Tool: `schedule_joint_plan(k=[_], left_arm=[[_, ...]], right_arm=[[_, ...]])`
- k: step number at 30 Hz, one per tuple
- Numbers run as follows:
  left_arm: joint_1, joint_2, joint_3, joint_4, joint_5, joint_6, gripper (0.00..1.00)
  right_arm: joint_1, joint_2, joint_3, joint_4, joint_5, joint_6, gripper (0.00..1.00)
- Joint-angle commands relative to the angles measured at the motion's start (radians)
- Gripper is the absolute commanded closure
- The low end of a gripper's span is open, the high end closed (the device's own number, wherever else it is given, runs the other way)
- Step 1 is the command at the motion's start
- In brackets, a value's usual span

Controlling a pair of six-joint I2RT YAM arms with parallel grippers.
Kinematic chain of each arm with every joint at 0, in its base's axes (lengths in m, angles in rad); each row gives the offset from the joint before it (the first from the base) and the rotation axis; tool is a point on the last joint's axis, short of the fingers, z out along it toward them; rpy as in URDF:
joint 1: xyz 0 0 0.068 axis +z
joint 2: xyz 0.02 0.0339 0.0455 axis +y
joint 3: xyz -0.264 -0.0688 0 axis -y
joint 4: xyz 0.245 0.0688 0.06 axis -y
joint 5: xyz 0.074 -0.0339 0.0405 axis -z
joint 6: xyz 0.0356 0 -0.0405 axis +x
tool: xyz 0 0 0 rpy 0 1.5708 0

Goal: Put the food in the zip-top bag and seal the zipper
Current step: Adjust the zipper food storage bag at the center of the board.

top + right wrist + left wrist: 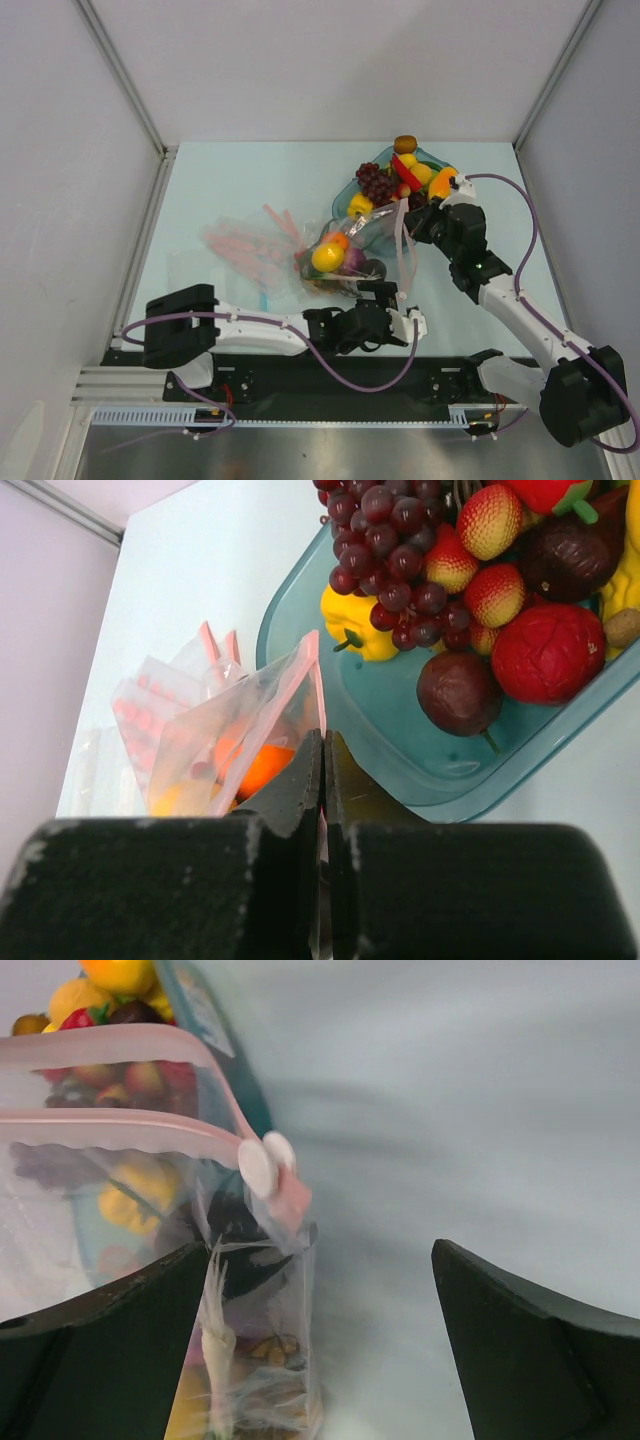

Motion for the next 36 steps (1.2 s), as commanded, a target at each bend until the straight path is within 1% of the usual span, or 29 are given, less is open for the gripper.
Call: schedule_joint_plan(k=[1, 3, 5, 6, 7, 9, 10, 12, 14, 16, 17, 18, 19, 20, 21, 22, 23, 24, 25, 26, 27, 28, 29, 30, 31, 32, 33, 34, 36], left_arm=[[0.001, 0.059, 0.1, 0.029, -0.218, 0.051, 0.0], [0.001, 0.076, 0.096, 0.091, -0.256, 0.068, 0.0], [0.001, 0.08, 0.077, 0.154, -0.311, 0.077, 0.15], [0.001, 0.077, 0.068, 0.182, -0.328, 0.082, 0.25], [0.001, 0.07, 0.05, 0.21, -0.342, 0.082, 0.44], [0.002, 0.065, 0.03, 0.301, -0.374, 0.094, 0.64], [0.002, 0.07, 0.018, 0.369, -0.394, 0.106, 0.83], [0.002, 0.076, 0.01, 0.424, -0.442, 0.155, 0.99], [0.002, 0.044, -0.013, 0.49, -0.471, 0.172, 1.0], [0.002, -0.013, -0.035, 0.46, -0.471, 0.143, 1.0], [0.005, -0.059, -0.044, 0.434, -0.465, 0.073, 1.0], [0.013, -0.155, -0.053, 0.397, -0.424, 0.024, 1.0], [0.045, -0.221, -0.073, 0.292, -0.381, -0.033, 1.0], [0.071, -0.281, -0.084, 0.232, -0.308, -0.17, 1.0], [0.106, -0.403, -0.096, 0.175, -0.128, -0.241, 1.0], [0.199, -0.456, -0.123, 0.102, 0.002, -0.309, 1.0], [0.247, -0.502, -0.142, 0.081, 0.115, -0.402, 1.0], [0.286, -0.55, -0.16, 0.072, 0.214, -0.421, 1.0], [0.336, -0.614, -0.2, 0.081, 0.322, -0.434, 1.0], [0.347, -0.645, -0.214, 0.081, 0.328, -0.443, 0.99], [0.354, -0.665, -0.223, 0.076, 0.317, -0.443, 1.0], [0.357, -0.694, -0.232, 0.067, 0.289, -0.443, 1.0], [0.357, -0.703, -0.234, 0.061, 0.285, -0.443, 1.0], [0.358, -0.708, -0.236, 0.059, 0.291, -0.442, 1.0], [0.358, -0.708, -0.239, 0.066, 0.352, -0.445, 1.0], [0.358, -0.706, -0.239, 0.072, 0.392, -0.446, 1.0], [0.358, -0.697, -0.23, 0.078, 0.424, -0.448, 1.0], [0.358, -0.679, -0.22, 0.073, 0.53, -0.445, 1.0], [0.358, -0.654, -0.168, 0.012, 0.59, -0.446, 1.0]], right_arm=[[-0.013, -0.033, 0.018, 0.033, -0.019, 0.013, 1.0], [-0.016, -0.033, 0.018, 0.036, -0.029, 0.017, 1.0], [-0.016, -0.032, 0.018, 0.038, -0.034, 0.017, 1.0], [-0.016, -0.033, 0.016, 0.038, -0.036, 0.022, 1.0], [-0.016, -0.032, 0.015, 0.039, -0.037, 0.022, 1.0], [-0.019, -0.03, 0.009, 0.052, -0.04, 0.026, 1.0], [-0.017, -0.029, 0.007, 0.053, -0.045, 0.03, 1.0], [-0.019, -0.019, 0.009, 0.056, -0.051, 0.026, 1.0], [-0.019, -0.019, 0.009, 0.055, -0.057, 0.019, 1.0], [-0.02, -0.026, 0.012, 0.055, -0.072, 0.005, 1.0], [-0.02, -0.03, 0.013, 0.055, -0.075, 0.0, 1.0], [-0.02, -0.041, 0.013, 0.052, -0.077, 0.0, 0.99], [-0.02, -0.05, 0.012, 0.049, -0.071, -0.006, 0.91], [-0.02, -0.059, 0.01, 0.044, -0.065, -0.009, 0.86], [-0.02, -0.071, 0.009, 0.044, -0.054, -0.013, 0.8], [-0.02, -0.094, 0.005, 0.046, -0.049, -0.016, 0.68], [-0.02, -0.11, -0.004, 0.058, -0.049, -0.032, 0.62], [-0.02, -0.124, -0.01, 0.07, -0.055, -0.044, 0.56], [-0.02, -0.156, -0.019, 0.091, -0.08, -0.056, 0.42], [-0.02, -0.173, -0.034, 0.168, -0.109, -0.088, 0.37], [-0.019, -0.191, -0.085, 0.223, -0.171, -0.096, 0.34], [-0.014, -0.234, -0.112, 0.342, -0.201, -0.105, 0.31], [-0.008, -0.257, -0.143, 0.405, -0.236, -0.128, 0.29], [0.003, -0.283, -0.21, 0.468, -0.297, -0.182, 0.25], [0.019, -0.303, -0.234, 0.562, -0.322, -0.22, 0.23], [0.061, -0.343, -0.251, 0.585, -0.335, -0.254, 0.22], [0.091, -0.361, -0.255, 0.587, -0.35, -0.336, 0.2], [0.119, -0.374, -0.254, 0.567, -0.353, -0.383, 0.2], [0.207, -0.409, -0.248, 0.543, -0.329, -0.502, 0.21]])
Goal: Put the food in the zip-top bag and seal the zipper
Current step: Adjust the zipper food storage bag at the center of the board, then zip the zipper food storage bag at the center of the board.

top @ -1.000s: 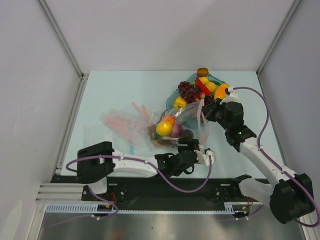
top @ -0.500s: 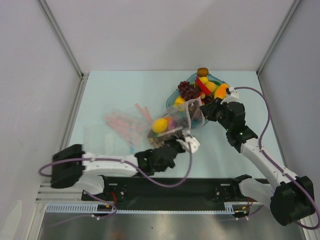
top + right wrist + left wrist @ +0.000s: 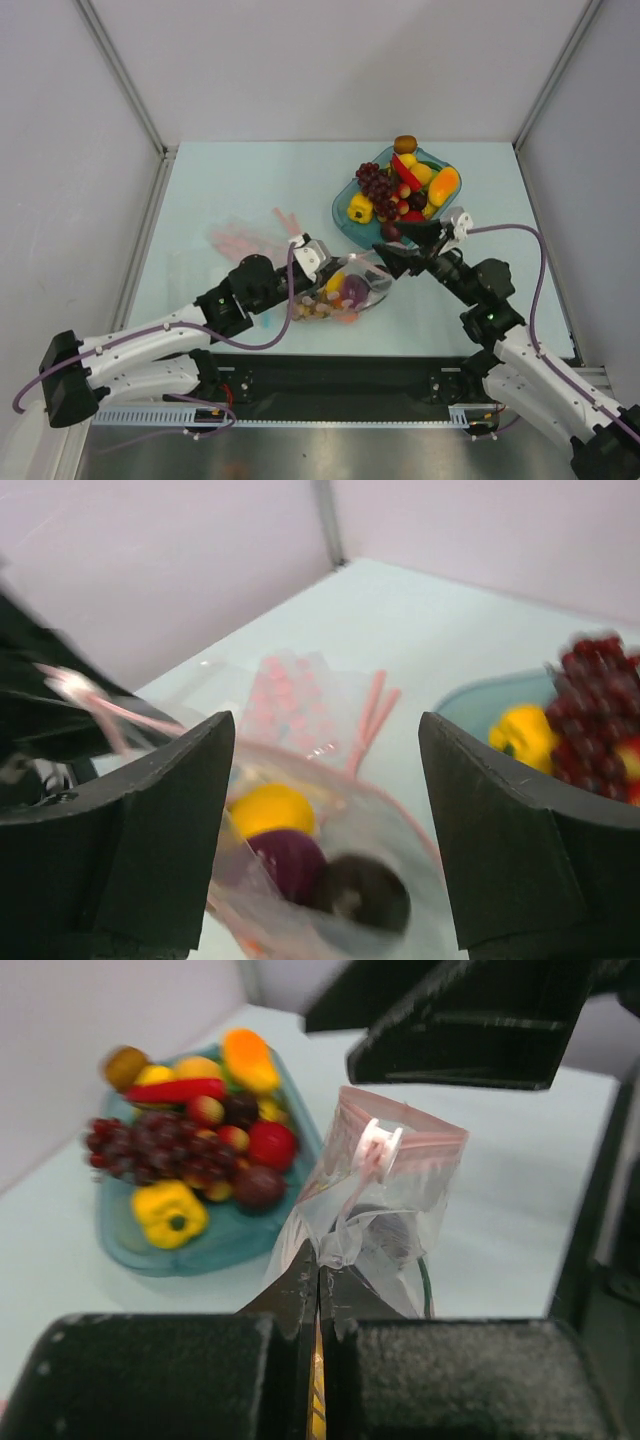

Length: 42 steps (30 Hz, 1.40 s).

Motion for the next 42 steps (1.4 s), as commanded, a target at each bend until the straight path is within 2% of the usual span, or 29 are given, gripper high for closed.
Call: schedule_joint_plan(k=[1, 2, 6, 13, 18, 21, 28, 34, 37, 38, 40, 41, 42], left_arm=[[-0.003, 0.03, 0.074, -0.054, 0.254, -0.038, 1.0], [-0.003, 0.053, 0.091, -0.075, 0.272, -0.038, 1.0], [-0.005, 0.079, 0.126, -0.122, 0.304, -0.031, 1.0], [-0.003, 0.058, 0.119, -0.12, 0.306, -0.027, 1.0], [-0.003, 0.027, 0.103, -0.113, 0.275, -0.025, 1.0], [-0.005, 0.013, 0.091, -0.108, 0.254, -0.025, 1.0], [-0.005, 0.007, 0.088, -0.114, 0.217, -0.019, 1.0], [-0.005, -0.001, 0.086, -0.116, 0.207, -0.015, 1.0], [-0.003, -0.001, 0.086, -0.112, 0.215, -0.016, 1.0], [-0.005, 0.004, 0.086, -0.112, 0.215, -0.016, 1.0], [-0.003, 0.009, 0.088, -0.114, 0.212, -0.015, 1.0], [-0.003, 0.01, 0.09, -0.116, 0.212, -0.013, 1.0], [-0.005, 0.013, 0.091, -0.114, 0.215, -0.013, 1.0]], right_arm=[[0.104, -0.058, 0.013, 0.121, -0.051, -0.257, 0.22], [0.148, -0.069, 0.009, 0.127, -0.062, -0.271, 0.23], [0.192, -0.044, -0.002, 0.178, -0.231, -0.365, 0.33], [0.204, 0.043, 0.062, 0.094, -0.352, -0.394, 0.46], [0.212, 0.048, 0.062, 0.098, -0.379, -0.404, 0.45], [0.212, 0.026, 0.033, 0.145, -0.384, -0.388, 0.36], [0.212, 0.015, 0.045, 0.138, -0.441, -0.375, 0.37], [0.212, 0.054, 0.078, 0.093, -0.45, -0.372, 0.51], [0.21, 0.066, 0.09, 0.081, -0.471, -0.369, 0.69], [0.212, 0.066, 0.095, 0.077, -0.475, -0.369, 0.8], [0.212, 0.066, 0.099, 0.081, -0.476, -0.362, 0.94], [0.212, 0.065, 0.102, 0.081, -0.473, -0.346, 1.0], [0.212, 0.063, 0.101, 0.083, -0.475, -0.342, 1.0]])
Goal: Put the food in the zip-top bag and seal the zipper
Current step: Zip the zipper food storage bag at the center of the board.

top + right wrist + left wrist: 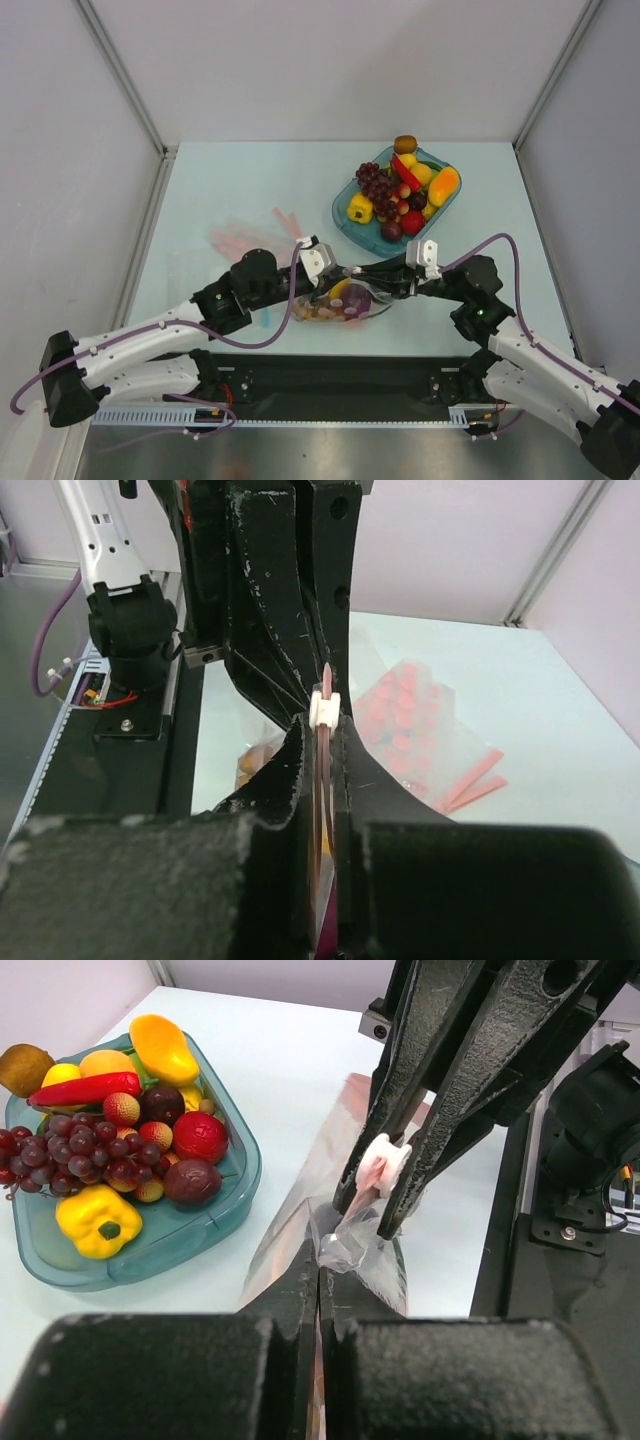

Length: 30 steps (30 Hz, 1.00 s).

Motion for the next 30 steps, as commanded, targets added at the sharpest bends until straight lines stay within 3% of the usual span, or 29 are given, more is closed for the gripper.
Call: schedule_joint_plan(k=[1, 2, 4, 6, 7, 10, 15, 16, 18, 19, 21, 22, 25, 30], left_arm=[[-0.001, -0.01, 0.015, 0.057, 0.004, 0.0, 1.0], [-0.001, -0.007, 0.021, 0.052, 0.01, 0.001, 1.0], [-0.003, 0.002, 0.033, 0.032, 0.022, 0.003, 0.83], [-0.003, 0.005, 0.041, 0.034, 0.064, -0.002, 0.57], [-0.003, 0.005, 0.041, 0.048, 0.081, -0.003, 0.37], [-0.003, 0.002, 0.036, 0.061, 0.122, -0.005, 0.29], [-0.003, -0.022, 0.016, 0.094, 0.17, 0.0, 0.42], [-0.003, -0.027, 0.016, 0.097, 0.177, 0.001, 0.54], [-0.003, -0.028, 0.016, 0.1, 0.187, 0.009, 0.67], [-0.003, -0.03, 0.016, 0.101, 0.191, 0.012, 0.82], [-0.003, -0.027, 0.016, 0.101, 0.19, 0.012, 0.95], [-0.003, -0.025, 0.018, 0.1, 0.19, 0.01, 1.0], [-0.003, -0.018, 0.018, 0.101, 0.194, 0.007, 1.0], [-0.003, -0.004, 0.032, 0.083, 0.194, 0.009, 1.0]], right_arm=[[0.005, -0.007, 0.053, 0.021, -0.021, 0.022, 1.0], [0.005, -0.008, 0.05, 0.028, -0.02, 0.03, 1.0], [0.005, -0.01, 0.051, 0.031, -0.02, 0.036, 1.0], [0.005, -0.011, 0.054, 0.03, -0.001, 0.05, 1.0], [0.005, -0.016, 0.053, 0.028, 0.01, 0.054, 1.0], [0.003, -0.024, 0.05, 0.033, 0.03, 0.063, 1.0], [0.005, -0.031, 0.04, 0.05, 0.024, 0.079, 1.0], [0.005, -0.028, 0.045, 0.053, 0.017, 0.082, 1.0], [0.005, -0.021, 0.05, 0.047, 0.007, 0.082, 1.0], [0.005, -0.018, 0.054, 0.044, 0.004, 0.082, 1.0], [0.005, -0.013, 0.056, 0.042, 0.003, 0.082, 1.0], [0.005, -0.013, 0.057, 0.042, 0.002, 0.082, 0.87], [0.003, -0.014, 0.053, 0.05, -0.003, 0.102, 0.75], [0.005, -0.011, 0.053, 0.056, -0.023, 0.108, 0.86]])
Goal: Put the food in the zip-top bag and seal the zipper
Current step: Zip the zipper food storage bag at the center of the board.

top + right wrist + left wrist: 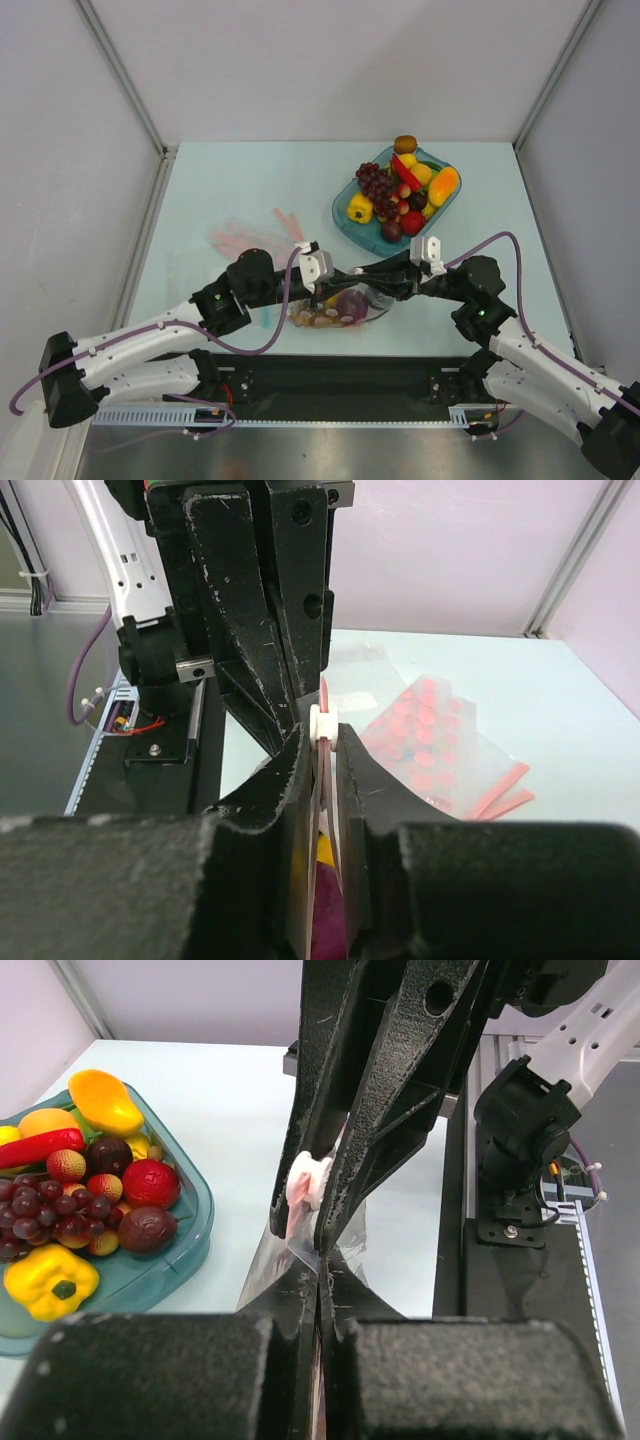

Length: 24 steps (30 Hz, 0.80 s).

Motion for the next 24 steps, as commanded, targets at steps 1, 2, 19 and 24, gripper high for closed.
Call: schedule_joint_plan(k=[1, 2, 19, 24], left_arm=[[-0.003, 0.004, 0.031, 0.036, 0.029, 0.002, 1.0], [-0.003, 0.004, 0.031, 0.036, 0.022, 0.002, 1.0], [0.001, 0.024, 0.044, 0.004, -0.091, -0.032, 1.0], [0.015, -0.043, -0.002, 0.051, -0.159, -0.053, 1.0]], right_arm=[[0.005, -0.003, 0.044, 0.05, -0.019, 0.014, 0.86], [0.005, -0.003, 0.042, 0.058, -0.019, 0.016, 0.84], [0.002, -0.01, 0.029, 0.095, -0.002, 0.073, 1.0], [0.0, -0.007, 0.028, 0.093, -0.005, 0.068, 1.0]])
